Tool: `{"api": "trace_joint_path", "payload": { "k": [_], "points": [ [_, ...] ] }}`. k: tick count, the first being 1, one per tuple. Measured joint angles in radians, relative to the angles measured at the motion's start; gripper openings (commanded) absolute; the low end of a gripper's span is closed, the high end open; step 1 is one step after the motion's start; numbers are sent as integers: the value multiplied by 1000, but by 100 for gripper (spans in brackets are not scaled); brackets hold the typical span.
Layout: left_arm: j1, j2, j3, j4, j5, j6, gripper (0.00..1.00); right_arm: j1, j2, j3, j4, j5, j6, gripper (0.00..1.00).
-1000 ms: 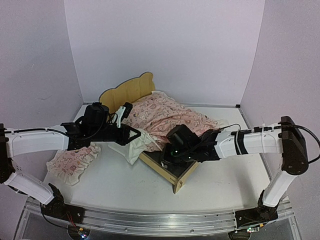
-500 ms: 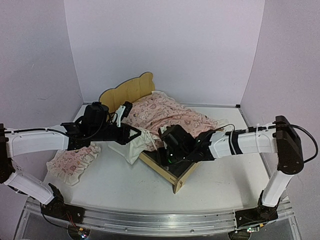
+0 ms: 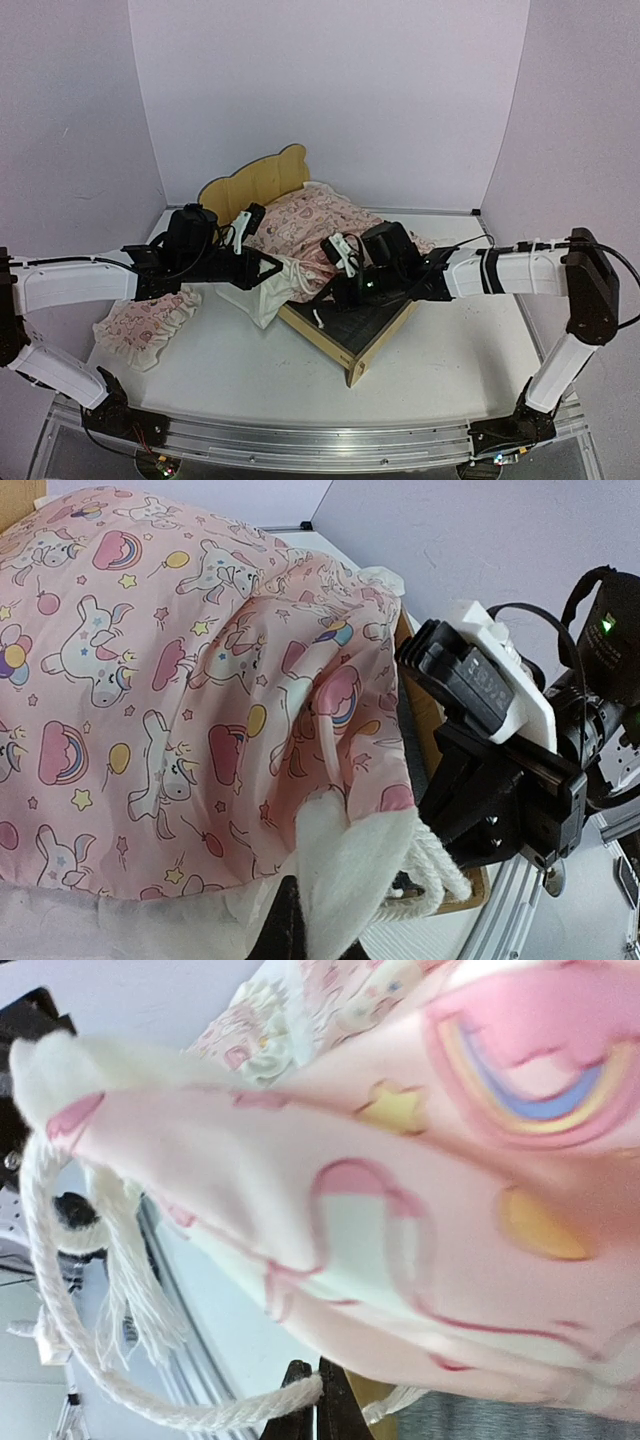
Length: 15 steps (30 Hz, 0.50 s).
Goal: Set up the pet bed
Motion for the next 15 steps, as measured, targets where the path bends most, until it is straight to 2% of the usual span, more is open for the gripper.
{"api": "trace_joint_path", "payload": {
  "k": [6,10,15],
  "points": [
    [0,0,0,0,3,0,0,-21,14,-3,53,-190,-24,0],
    [0,2,0,0,11,0,0,-109,18,-3,72,-397,-90,0],
    [0,11,0,3,19,-2,0,-177,72,-3,91,-573,-148,0]
  ]
}}
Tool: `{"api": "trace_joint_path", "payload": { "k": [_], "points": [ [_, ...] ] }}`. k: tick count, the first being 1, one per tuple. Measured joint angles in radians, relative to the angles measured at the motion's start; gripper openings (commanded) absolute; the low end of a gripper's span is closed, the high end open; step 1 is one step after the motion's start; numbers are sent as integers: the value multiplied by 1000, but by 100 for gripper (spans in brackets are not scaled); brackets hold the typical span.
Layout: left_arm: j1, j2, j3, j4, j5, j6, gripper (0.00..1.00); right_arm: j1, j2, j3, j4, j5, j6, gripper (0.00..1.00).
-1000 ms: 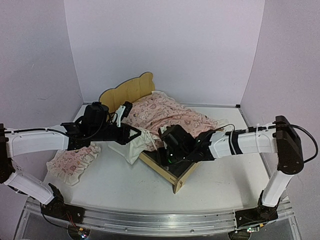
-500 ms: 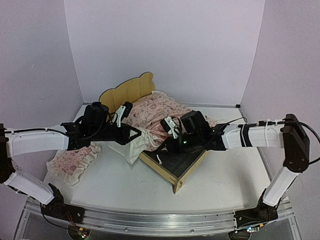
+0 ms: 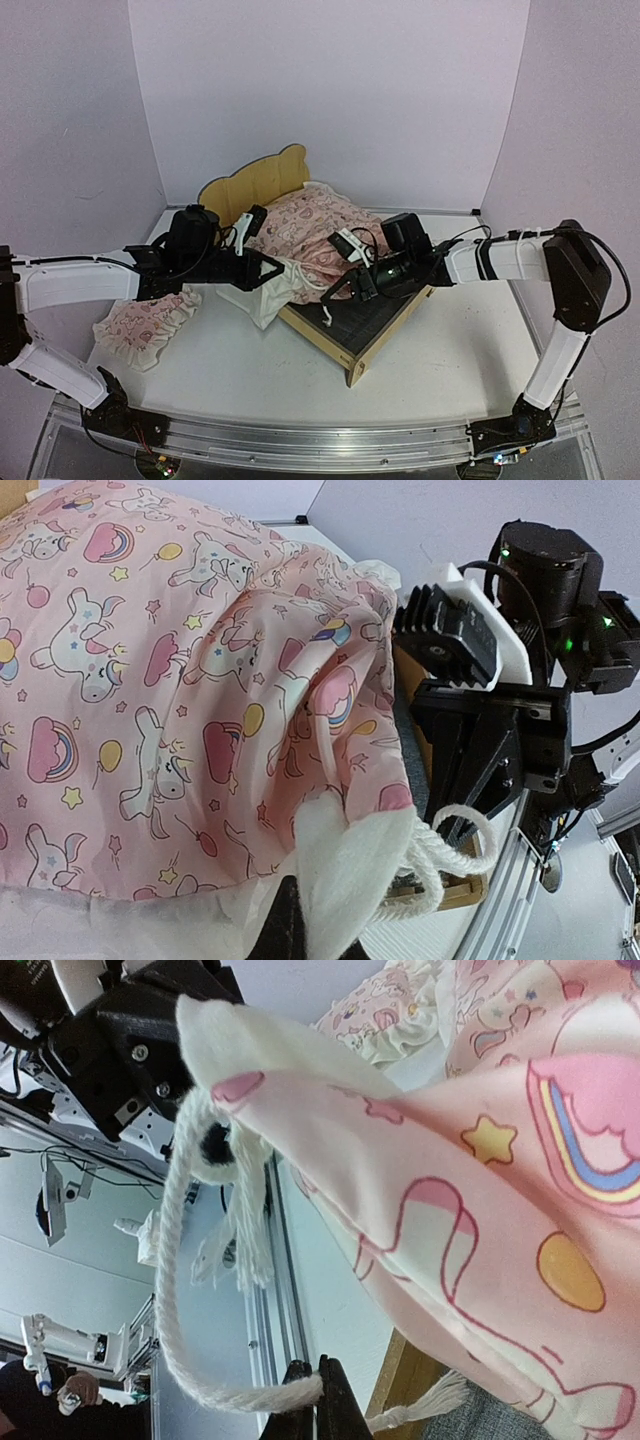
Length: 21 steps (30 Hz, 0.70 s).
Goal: Set up the pet bed
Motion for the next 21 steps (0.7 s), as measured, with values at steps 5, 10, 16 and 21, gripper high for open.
{"api": "trace_joint_path", "payload": {
  "k": [5,10,16,21],
  "points": [
    [0,3,0,2,0,-5,0,-21,59,0,0,-111,-32,0],
    [0,3,0,4,2,-6,0,-32,97,0,-1,-201,-47,0],
    [0,13,0,5,3,-9,0,-35,121,11,-3,-248,-69,0],
    [0,19,0,6,4,-9,0,-35,153,12,-5,-233,-85,0]
  ]
}}
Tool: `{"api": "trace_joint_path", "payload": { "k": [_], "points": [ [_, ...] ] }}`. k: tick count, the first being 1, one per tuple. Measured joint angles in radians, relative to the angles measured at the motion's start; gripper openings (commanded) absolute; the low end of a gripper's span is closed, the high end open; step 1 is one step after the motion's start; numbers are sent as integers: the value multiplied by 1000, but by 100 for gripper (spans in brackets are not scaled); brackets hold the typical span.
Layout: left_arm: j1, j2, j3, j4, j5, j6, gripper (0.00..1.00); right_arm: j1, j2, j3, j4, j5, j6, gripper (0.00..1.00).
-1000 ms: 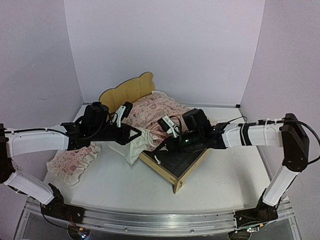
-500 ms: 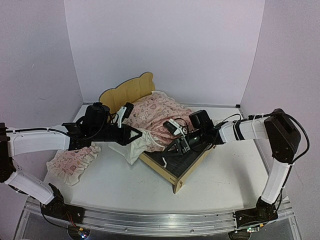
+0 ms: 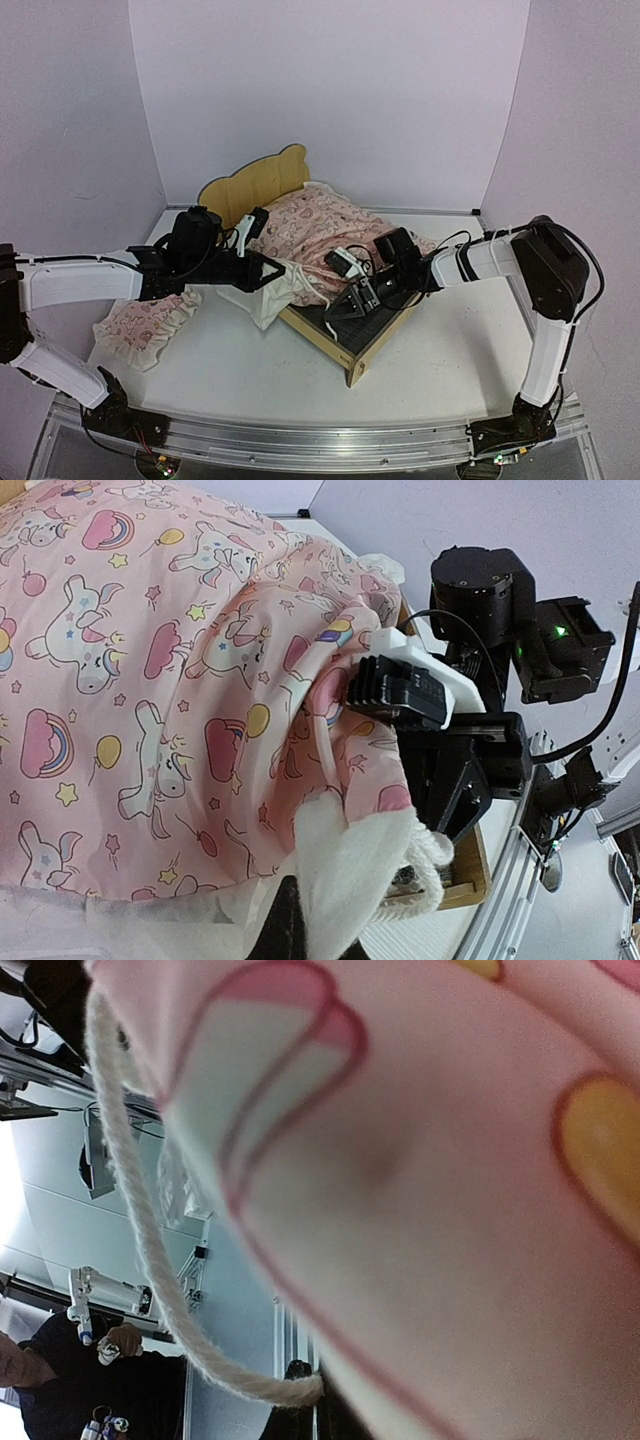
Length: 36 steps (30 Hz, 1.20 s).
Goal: Set up the pet bed
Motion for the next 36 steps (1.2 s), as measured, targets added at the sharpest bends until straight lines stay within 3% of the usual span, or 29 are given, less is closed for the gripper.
{"api": "trace_joint_path", "payload": {
  "k": [8,19,22,27,36],
  "points": [
    [0,2,0,0,3,0,0,1,19,6,-4,127,-3,0],
    [0,10,0,-1,4,0,0,116,-4,6,-111,478,0,0],
    [0,13,0,0,4,0,0,166,-45,7,-167,584,37,11],
    [0,17,0,1,4,0,0,194,-139,11,-286,697,124,39],
    [0,21,0,8,14,0,0,187,-242,71,-403,657,173,65]
  ]
}}
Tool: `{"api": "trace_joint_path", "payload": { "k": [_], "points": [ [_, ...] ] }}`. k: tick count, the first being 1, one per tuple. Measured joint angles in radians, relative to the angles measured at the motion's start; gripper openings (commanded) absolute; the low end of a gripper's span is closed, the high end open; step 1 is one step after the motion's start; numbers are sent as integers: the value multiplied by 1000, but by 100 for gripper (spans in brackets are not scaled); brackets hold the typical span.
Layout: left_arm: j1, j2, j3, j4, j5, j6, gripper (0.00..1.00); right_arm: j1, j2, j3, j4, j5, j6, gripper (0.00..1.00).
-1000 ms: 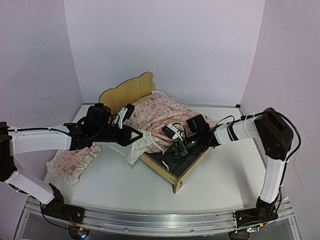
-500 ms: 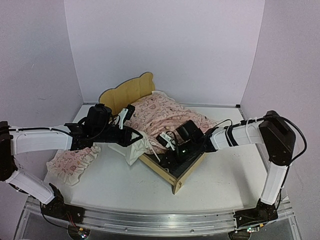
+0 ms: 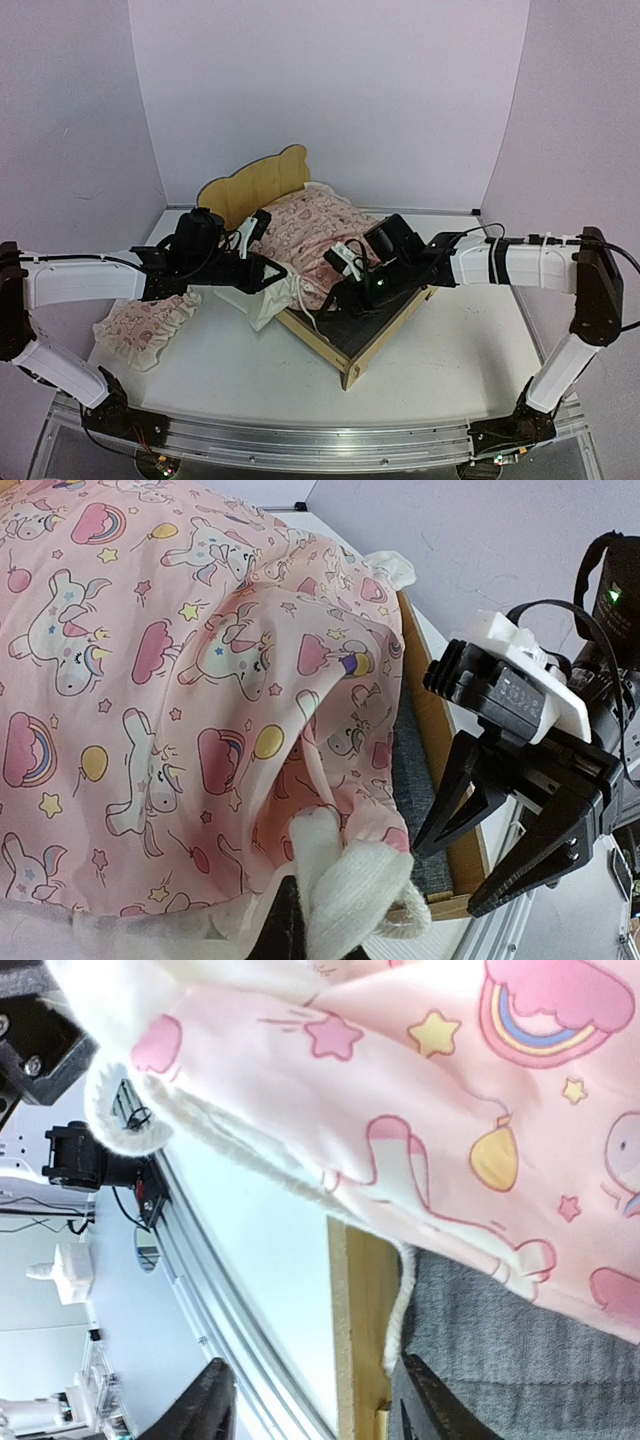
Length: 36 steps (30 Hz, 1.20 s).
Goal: Set up the pet bed
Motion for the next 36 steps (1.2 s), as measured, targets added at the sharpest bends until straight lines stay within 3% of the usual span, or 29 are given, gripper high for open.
{"api": "trace_joint_path", "payload": {
  "k": [4,19,36],
  "points": [
    [0,0,0,0,4,0,0,3,1,5,-30,-6,-18,77],
    [0,0,0,10,31,-21,0,151,143,109,-49,224,-108,78],
    [0,13,-3,18,39,-35,0,182,184,116,-28,273,-45,54]
  ]
}}
